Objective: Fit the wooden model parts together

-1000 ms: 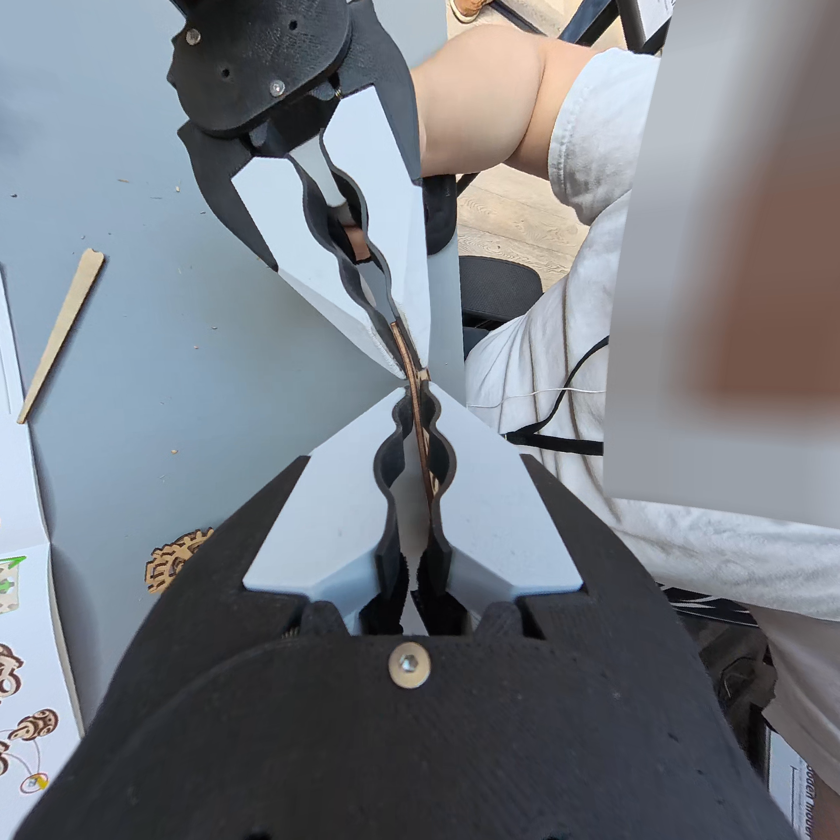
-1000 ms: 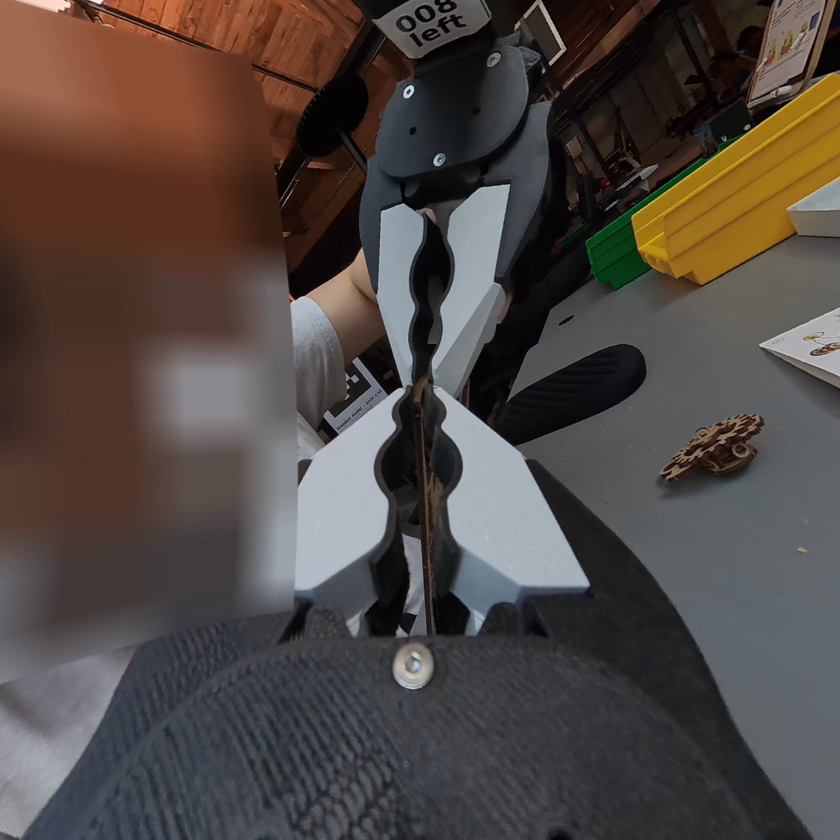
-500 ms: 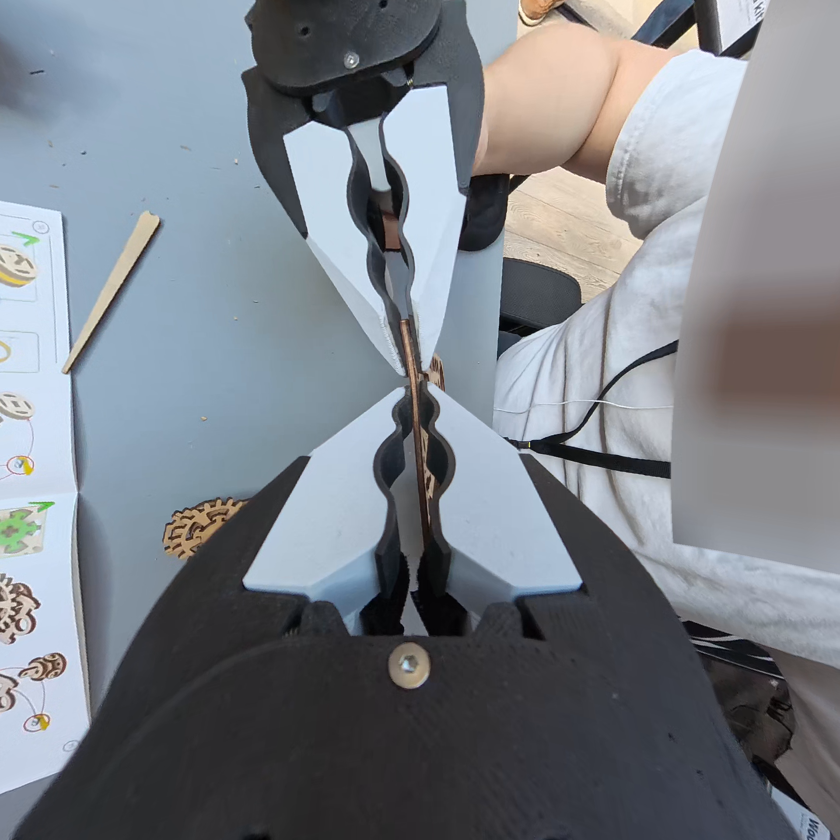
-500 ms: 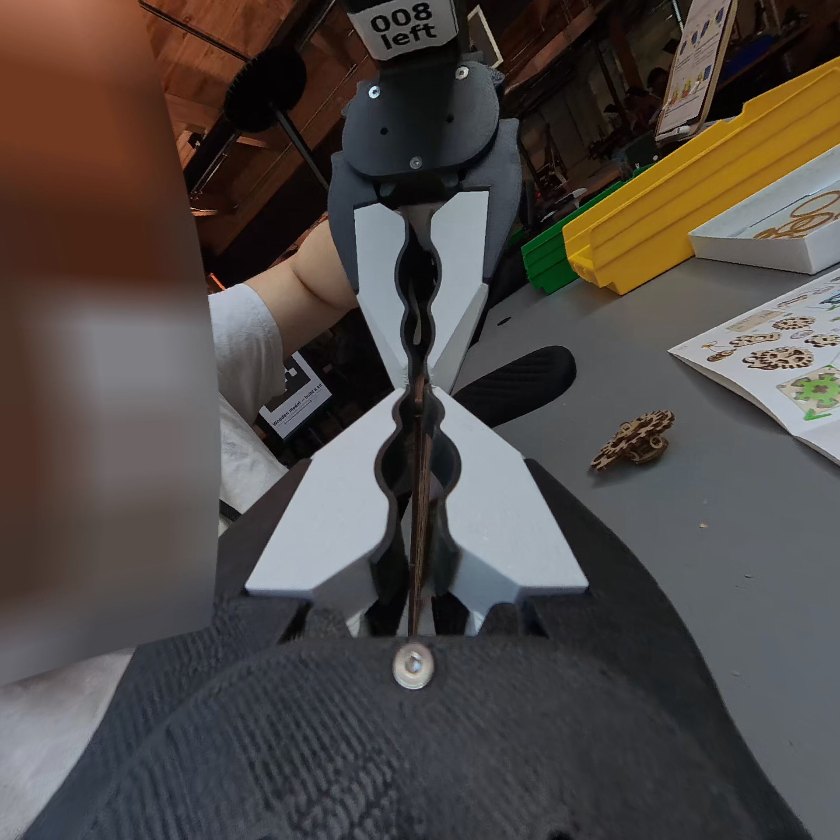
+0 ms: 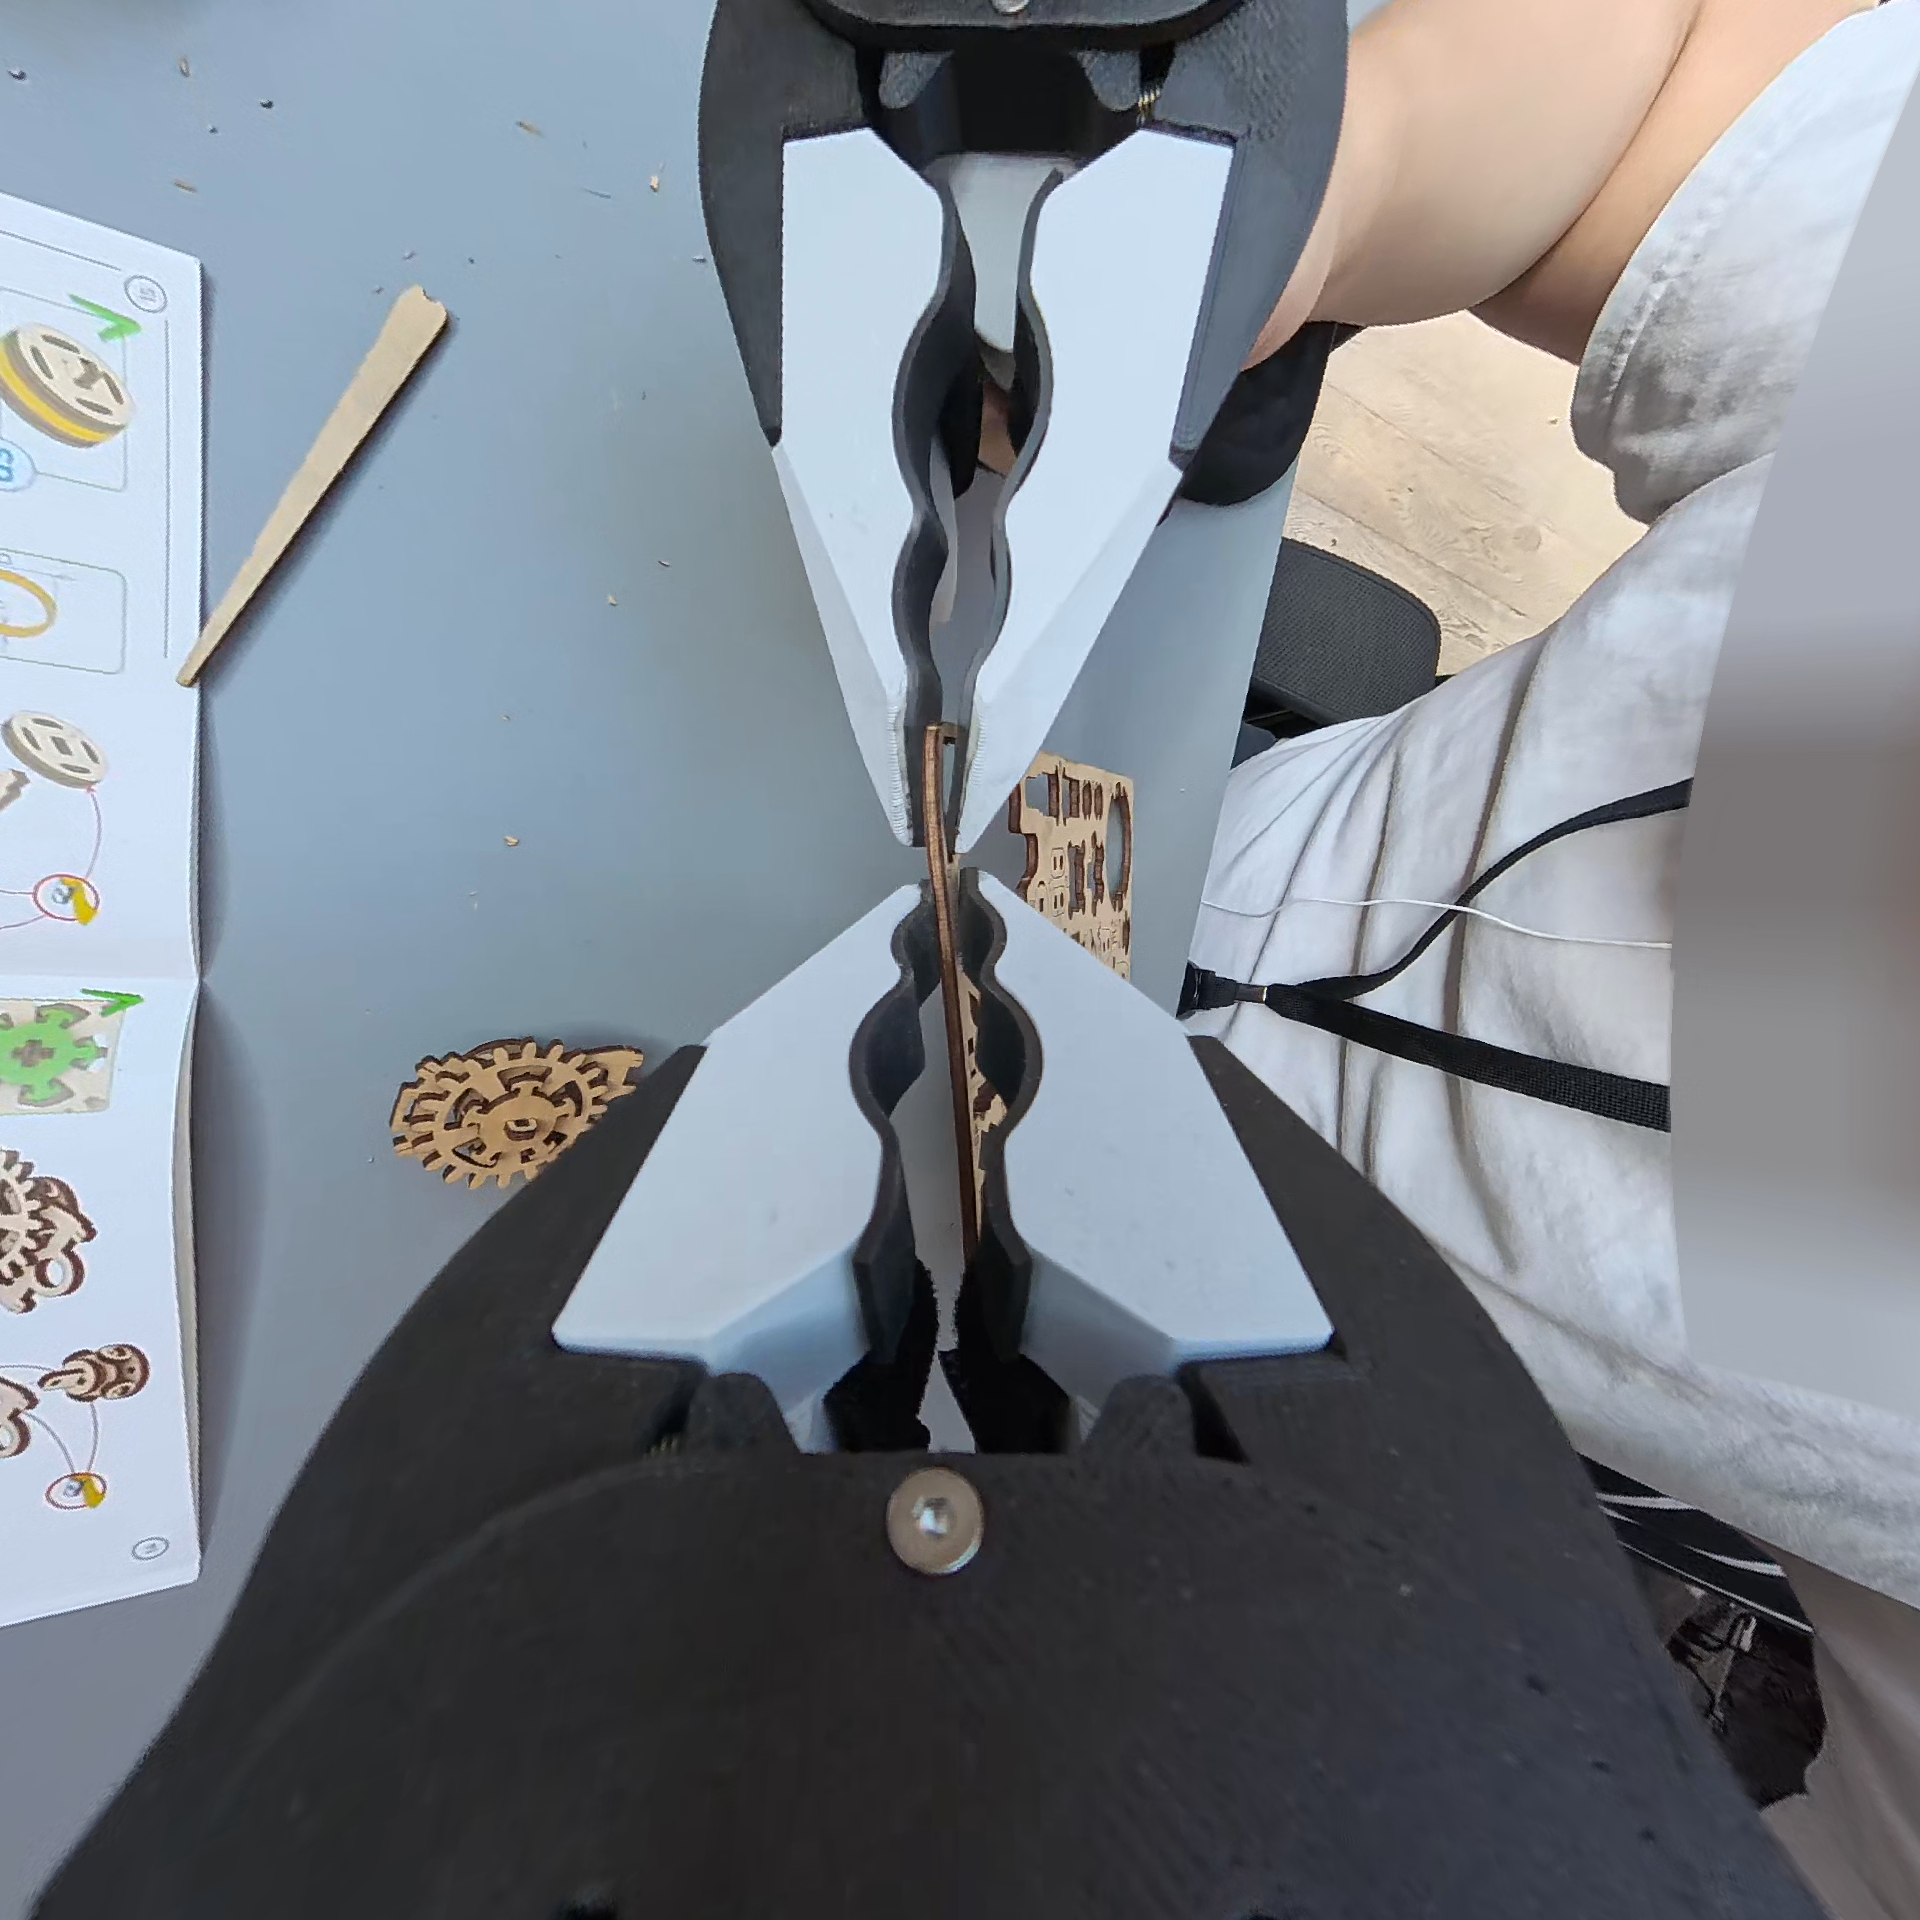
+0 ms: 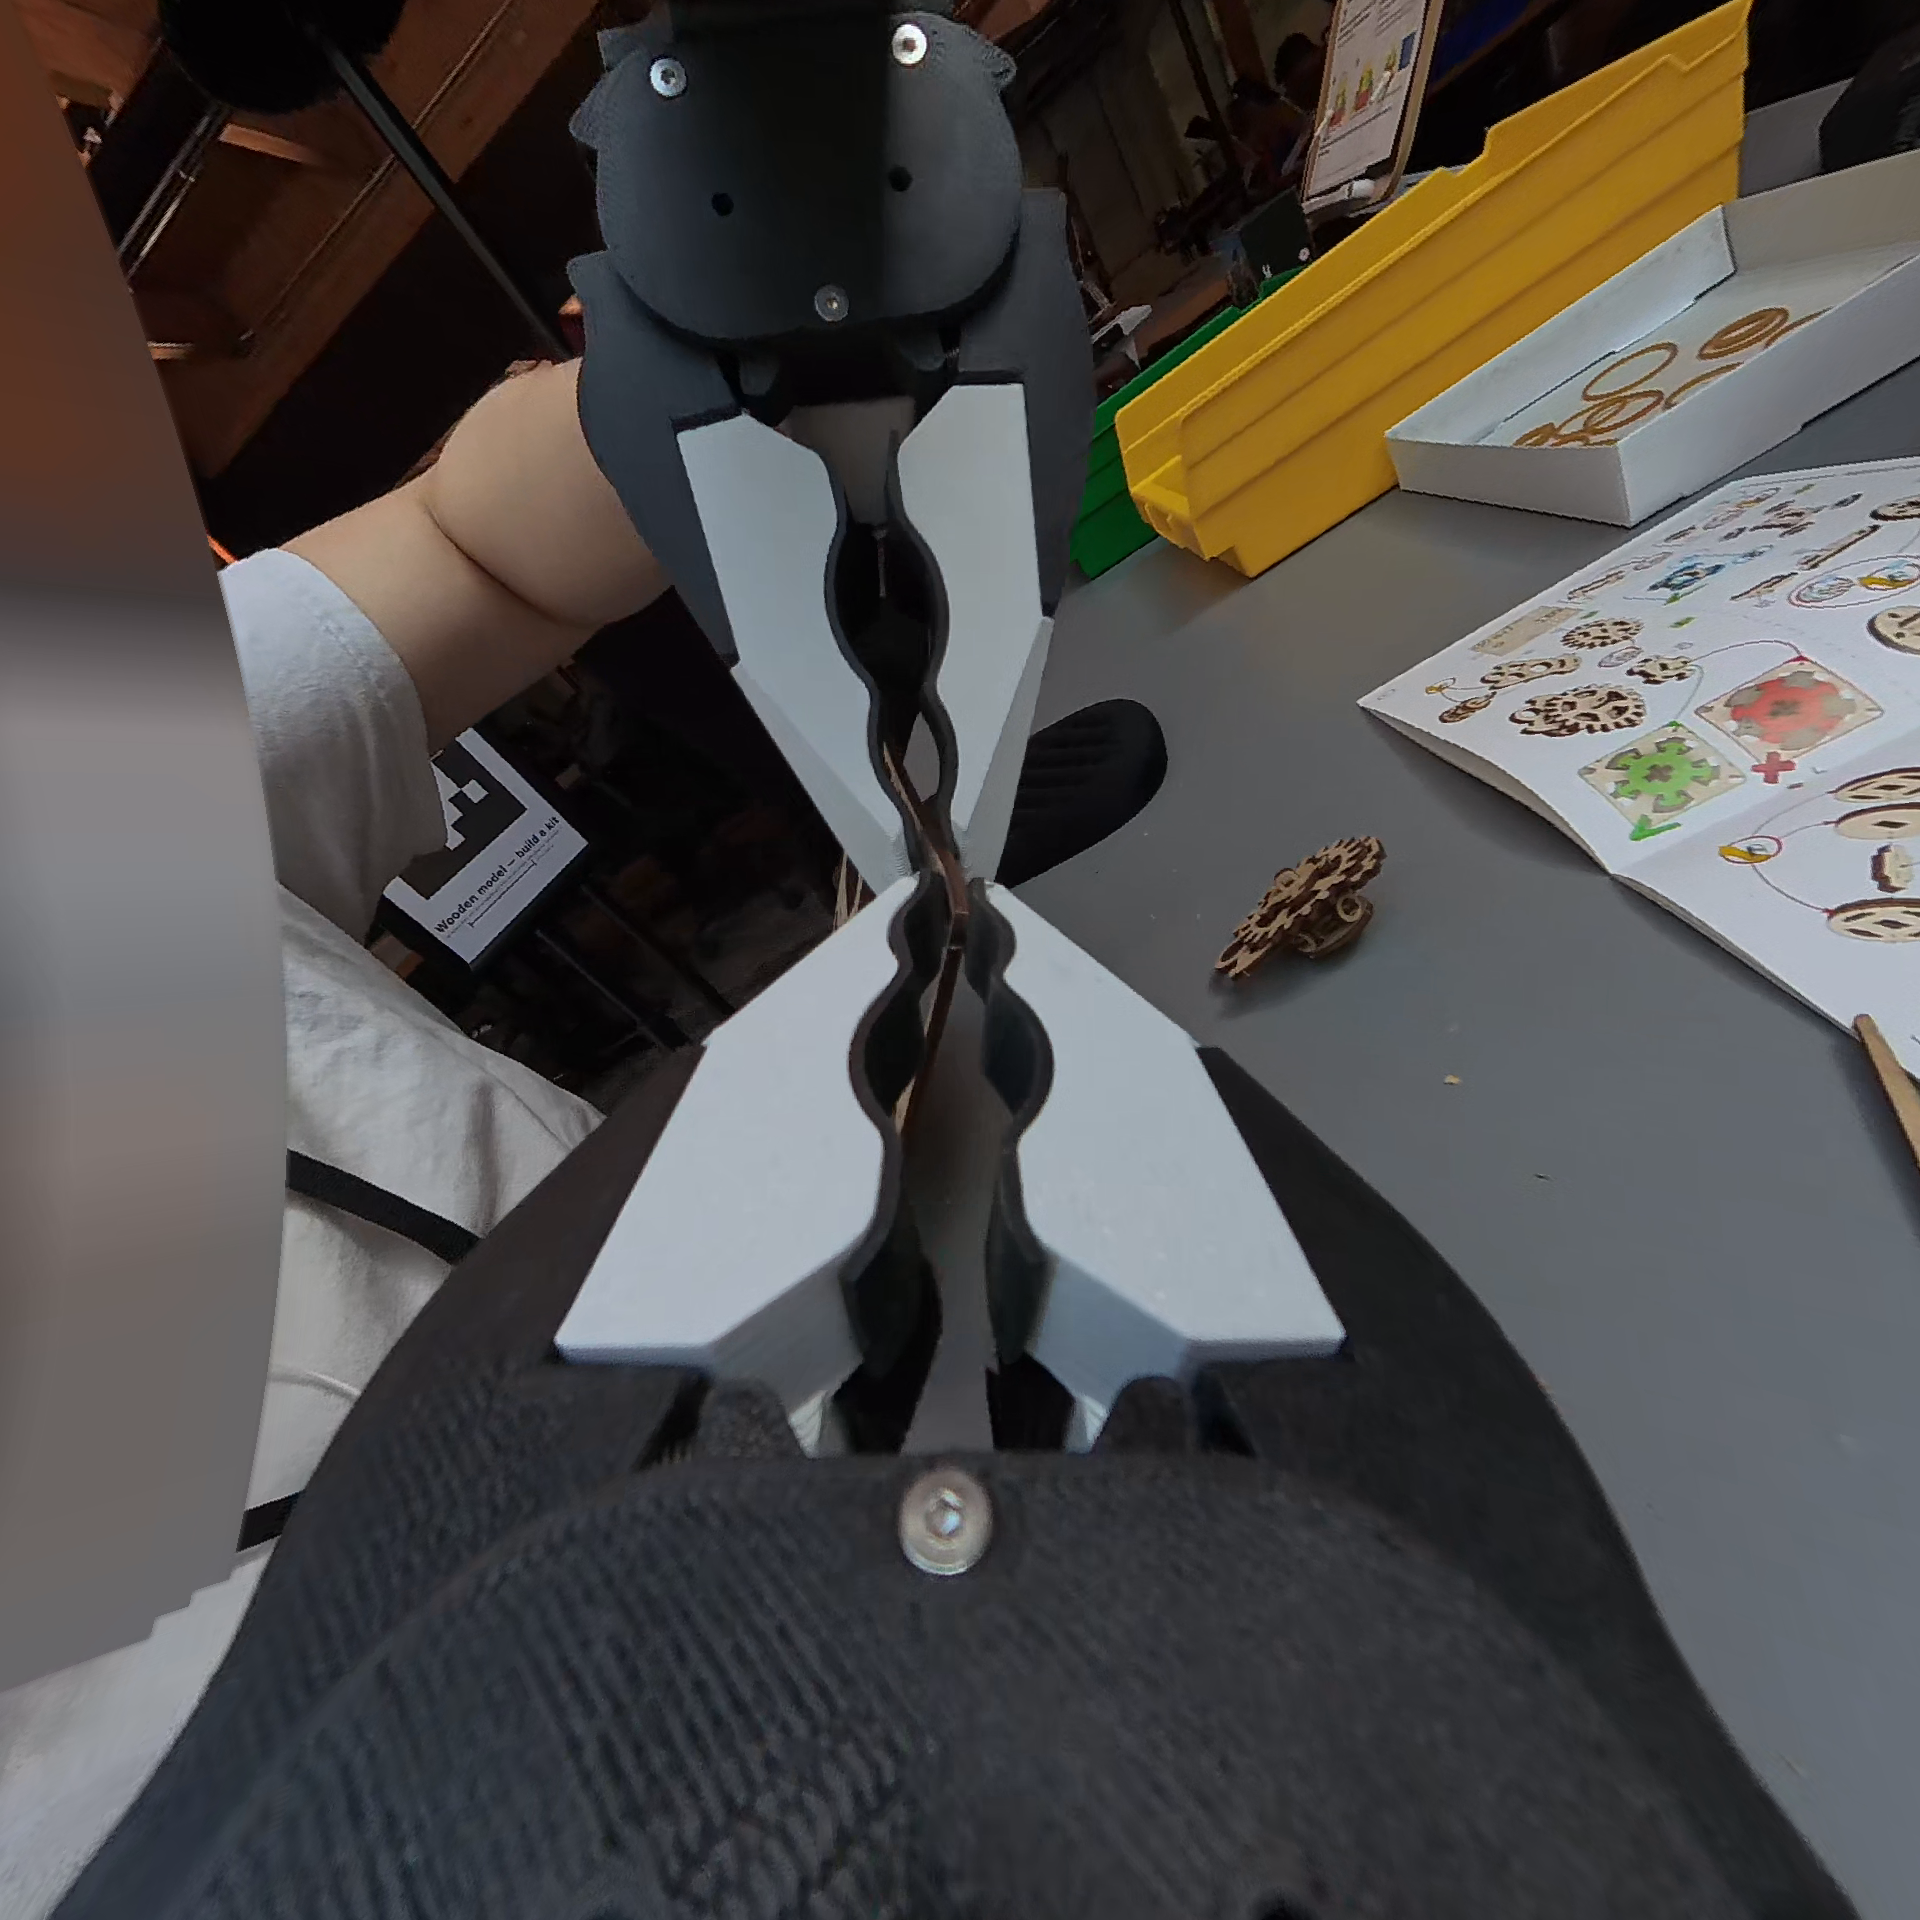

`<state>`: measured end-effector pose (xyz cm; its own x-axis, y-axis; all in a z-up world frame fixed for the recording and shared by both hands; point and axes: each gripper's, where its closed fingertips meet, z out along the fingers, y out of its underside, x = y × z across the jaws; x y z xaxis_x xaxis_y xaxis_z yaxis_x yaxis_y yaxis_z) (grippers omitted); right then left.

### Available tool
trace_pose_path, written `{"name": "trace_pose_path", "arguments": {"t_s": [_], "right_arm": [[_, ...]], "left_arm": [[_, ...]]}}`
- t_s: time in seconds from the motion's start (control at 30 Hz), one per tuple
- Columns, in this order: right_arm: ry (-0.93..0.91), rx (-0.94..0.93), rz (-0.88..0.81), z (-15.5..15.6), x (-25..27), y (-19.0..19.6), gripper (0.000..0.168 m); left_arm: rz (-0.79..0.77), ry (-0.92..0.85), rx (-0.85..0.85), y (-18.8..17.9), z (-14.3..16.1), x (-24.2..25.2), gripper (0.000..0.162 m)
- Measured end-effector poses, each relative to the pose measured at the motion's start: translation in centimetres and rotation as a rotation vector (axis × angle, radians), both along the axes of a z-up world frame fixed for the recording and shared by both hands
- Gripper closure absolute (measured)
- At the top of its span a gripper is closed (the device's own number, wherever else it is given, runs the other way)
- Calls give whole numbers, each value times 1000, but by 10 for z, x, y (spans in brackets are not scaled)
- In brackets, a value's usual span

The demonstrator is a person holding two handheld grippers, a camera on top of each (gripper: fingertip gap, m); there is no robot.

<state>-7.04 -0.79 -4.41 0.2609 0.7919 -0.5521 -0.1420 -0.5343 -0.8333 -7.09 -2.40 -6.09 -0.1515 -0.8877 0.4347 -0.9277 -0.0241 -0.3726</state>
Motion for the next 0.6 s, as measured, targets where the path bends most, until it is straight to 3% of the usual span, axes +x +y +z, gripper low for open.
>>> {"name": "trace_pose_path", "arguments": {"t_s": [0.03,0.23,0.3,0.4,0.5,0.6], "right_arm": [[-17,-3,-11,-3,-1,1,165],[-75,-22,-80,-12,1,7,163],[66,-104,12,-7,0,4,166],[229,-145,16,10,14,11,162],[108,-22,-43,11,18,13,158],[74,-17,-38,8,13,12,156]], "left_arm": [[-1,9,8,1,-2,-1,160],[-11,40,75,8,-13,0,160],[-56,31,98,7,-11,-1,159],[-1,-18,87,14,1,5,160],[30,-18,80,17,0,2,160],[26,-22,76,13,0,1,159]]}}
